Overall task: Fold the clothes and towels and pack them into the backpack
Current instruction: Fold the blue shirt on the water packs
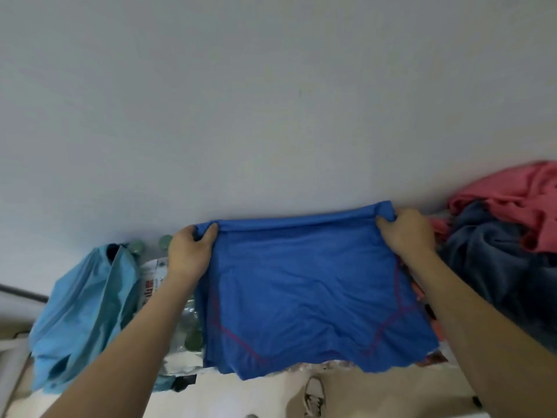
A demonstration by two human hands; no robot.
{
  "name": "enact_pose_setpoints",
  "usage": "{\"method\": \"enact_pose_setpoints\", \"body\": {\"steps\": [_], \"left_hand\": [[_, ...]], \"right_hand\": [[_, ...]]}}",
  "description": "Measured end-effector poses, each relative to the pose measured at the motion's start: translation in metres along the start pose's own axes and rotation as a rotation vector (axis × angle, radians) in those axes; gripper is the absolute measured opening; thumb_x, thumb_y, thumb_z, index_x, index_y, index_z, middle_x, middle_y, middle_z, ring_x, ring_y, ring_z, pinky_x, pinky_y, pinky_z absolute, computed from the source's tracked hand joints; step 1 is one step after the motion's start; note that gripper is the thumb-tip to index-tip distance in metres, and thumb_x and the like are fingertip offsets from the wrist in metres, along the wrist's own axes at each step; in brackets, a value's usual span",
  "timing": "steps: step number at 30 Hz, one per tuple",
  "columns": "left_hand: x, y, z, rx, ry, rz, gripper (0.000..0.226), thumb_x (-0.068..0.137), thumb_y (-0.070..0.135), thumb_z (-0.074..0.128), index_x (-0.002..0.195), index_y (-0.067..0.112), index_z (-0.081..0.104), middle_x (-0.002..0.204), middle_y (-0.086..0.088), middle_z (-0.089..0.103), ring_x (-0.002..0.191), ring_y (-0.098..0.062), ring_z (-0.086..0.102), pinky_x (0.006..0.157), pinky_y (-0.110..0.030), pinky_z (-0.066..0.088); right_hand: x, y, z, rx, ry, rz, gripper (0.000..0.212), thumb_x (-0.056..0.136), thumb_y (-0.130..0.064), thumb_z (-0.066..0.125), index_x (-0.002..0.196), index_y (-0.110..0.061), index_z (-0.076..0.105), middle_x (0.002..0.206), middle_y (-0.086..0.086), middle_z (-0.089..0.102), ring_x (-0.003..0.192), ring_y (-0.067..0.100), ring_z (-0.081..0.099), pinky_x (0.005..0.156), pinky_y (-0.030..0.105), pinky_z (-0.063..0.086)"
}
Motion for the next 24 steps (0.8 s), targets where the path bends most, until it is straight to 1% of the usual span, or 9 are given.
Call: {"method": "enact_pose_setpoints", "body": {"steps": [4,6,8,11,13,14,18,21,24], "left_hand": [[-0.003,0.013,-0.005,0.084,-0.019,0.001,0.048,0.092,0.035,0.058,0.060,0.000,0.050,0.056,-0.009,0.051,0.058,-0.022,0.048,0.053,-0.036,0.035],[-0.005,0.017,-0.007,-0.040,-0.052,-0.018,0.042,0.090,0.034,0.061,0.075,-0.004,0.061,0.069,-0.015,0.063,0.066,-0.021,0.056,0.059,-0.037,0.045],[-0.013,0.023,-0.008,-0.182,-0.115,-0.066,0.029,0.090,0.031,0.063,0.086,0.002,0.066,0.081,-0.007,0.069,0.073,-0.016,0.062,0.064,-0.032,0.051],[-0.022,0.028,-0.010,-0.309,-0.206,-0.160,0.028,0.091,0.031,0.061,0.089,0.004,0.067,0.085,-0.010,0.072,0.077,-0.020,0.068,0.070,-0.036,0.056],[-0.028,0.030,-0.010,-0.419,-0.248,-0.243,0.030,0.092,0.030,0.060,0.088,0.001,0.067,0.084,-0.014,0.072,0.075,-0.024,0.069,0.071,-0.039,0.056],[-0.029,0.029,-0.010,-0.473,-0.268,-0.280,0.028,0.092,0.028,0.061,0.087,0.001,0.066,0.084,-0.016,0.072,0.075,-0.026,0.068,0.072,-0.039,0.056],[-0.029,0.028,-0.014,-0.568,-0.380,-0.304,0.015,0.089,0.014,0.064,0.087,-0.001,0.063,0.084,-0.017,0.068,0.074,-0.025,0.067,0.070,-0.036,0.055],[-0.025,0.026,-0.021,-0.560,-0.502,-0.313,0.016,0.091,0.013,0.061,0.079,0.002,0.062,0.064,-0.008,0.067,0.054,-0.016,0.064,0.050,-0.024,0.050],[-0.019,0.026,-0.030,-0.526,-0.552,-0.299,0.021,0.093,0.017,0.058,0.078,0.003,0.062,0.066,-0.010,0.066,0.053,-0.017,0.064,0.049,-0.026,0.052]], "right_hand": [[-0.010,-0.006,-0.003,-0.030,0.100,0.017,0.037,0.089,-0.031,0.057,0.108,0.001,0.054,0.107,0.030,0.060,0.093,0.045,0.060,0.072,0.043,0.048],[-0.025,-0.020,-0.008,0.044,0.177,0.009,0.045,0.087,-0.029,0.062,0.118,-0.001,0.045,0.119,0.028,0.050,0.094,0.046,0.057,0.073,0.044,0.047],[-0.052,-0.048,-0.005,0.207,0.172,-0.097,0.040,0.086,-0.026,0.063,0.117,-0.007,0.046,0.116,0.019,0.049,0.092,0.040,0.056,0.074,0.041,0.046],[-0.117,-0.109,0.019,0.424,-0.282,-0.276,0.047,0.083,-0.044,0.063,0.122,-0.023,0.050,0.112,0.000,0.056,0.096,0.018,0.058,0.086,0.036,0.048],[-0.169,-0.147,0.041,0.354,-0.578,-0.355,0.083,0.077,-0.062,0.059,0.144,-0.028,0.025,0.136,-0.006,0.038,0.115,0.013,0.049,0.095,0.032,0.044],[-0.190,-0.161,0.050,0.304,-0.597,-0.379,0.096,0.075,-0.065,0.059,0.148,-0.028,0.010,0.140,-0.006,0.028,0.121,0.014,0.044,0.095,0.030,0.043],[-0.220,-0.183,0.078,0.265,-0.293,-0.288,0.105,0.076,-0.063,0.056,0.149,-0.022,-0.007,0.143,-0.001,0.018,0.123,0.016,0.040,0.093,0.027,0.046],[-0.218,-0.195,0.087,0.275,-0.160,-0.164,0.096,0.078,-0.055,0.055,0.149,-0.020,0.001,0.133,0.000,0.028,0.106,0.020,0.052,0.078,0.032,0.051],[-0.218,-0.206,0.095,0.242,-0.073,-0.085,0.082,0.083,-0.037,0.059,0.148,-0.022,0.012,0.125,0.003,0.040,0.096,0.028,0.058,0.072,0.039,0.050]]}}
Point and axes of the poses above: each hand's wrist, its own x-axis towards the middle knuckle, its own z-axis out of the palm, y = z × x, the point moved 2 cm from there along x, towards the middle knuckle
